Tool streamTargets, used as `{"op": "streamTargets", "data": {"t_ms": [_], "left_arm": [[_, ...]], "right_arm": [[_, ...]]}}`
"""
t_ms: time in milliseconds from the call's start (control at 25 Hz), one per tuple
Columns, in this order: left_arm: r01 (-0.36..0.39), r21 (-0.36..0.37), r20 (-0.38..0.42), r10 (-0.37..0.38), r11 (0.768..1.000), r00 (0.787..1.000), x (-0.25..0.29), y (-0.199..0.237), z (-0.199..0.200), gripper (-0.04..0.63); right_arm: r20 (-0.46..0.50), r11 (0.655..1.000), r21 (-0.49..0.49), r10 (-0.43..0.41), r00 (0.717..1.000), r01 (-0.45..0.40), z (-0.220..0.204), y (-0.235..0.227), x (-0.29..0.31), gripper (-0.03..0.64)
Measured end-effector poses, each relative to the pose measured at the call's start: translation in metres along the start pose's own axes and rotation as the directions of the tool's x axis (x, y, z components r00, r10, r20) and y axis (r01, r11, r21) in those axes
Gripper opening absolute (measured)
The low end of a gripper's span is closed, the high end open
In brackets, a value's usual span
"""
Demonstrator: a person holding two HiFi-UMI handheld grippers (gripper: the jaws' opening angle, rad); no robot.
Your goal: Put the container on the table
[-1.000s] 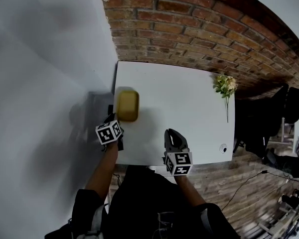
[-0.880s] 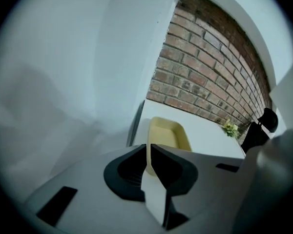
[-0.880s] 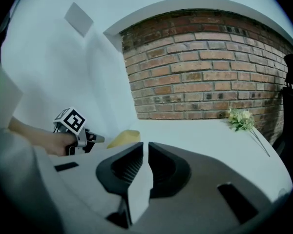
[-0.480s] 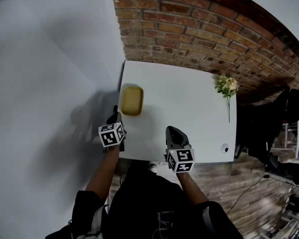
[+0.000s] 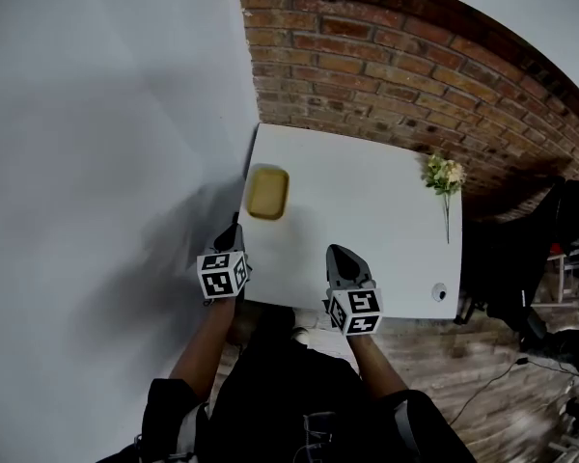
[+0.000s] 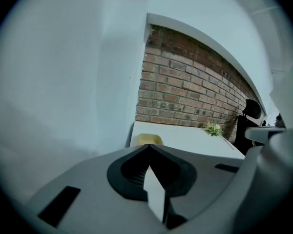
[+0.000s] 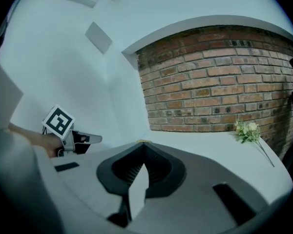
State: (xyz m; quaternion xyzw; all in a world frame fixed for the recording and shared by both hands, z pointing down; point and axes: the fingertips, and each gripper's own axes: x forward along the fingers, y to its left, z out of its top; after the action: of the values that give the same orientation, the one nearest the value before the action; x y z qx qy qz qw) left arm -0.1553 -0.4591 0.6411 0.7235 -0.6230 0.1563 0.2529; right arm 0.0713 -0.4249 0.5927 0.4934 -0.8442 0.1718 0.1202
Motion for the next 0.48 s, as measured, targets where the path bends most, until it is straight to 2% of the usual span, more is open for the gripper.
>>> {"op": "streamTargets", "data": {"t_ms": [480], "left_arm": [[0.010,0.053,0.090,-0.014,0.999,0.996,-0.067,-0.031,0.004,0.014]], "right_arm": [[0.049,0.999,-0.037,0.035,0.998,-0.034,0.004,0.021,-0.044,0.023]]}}
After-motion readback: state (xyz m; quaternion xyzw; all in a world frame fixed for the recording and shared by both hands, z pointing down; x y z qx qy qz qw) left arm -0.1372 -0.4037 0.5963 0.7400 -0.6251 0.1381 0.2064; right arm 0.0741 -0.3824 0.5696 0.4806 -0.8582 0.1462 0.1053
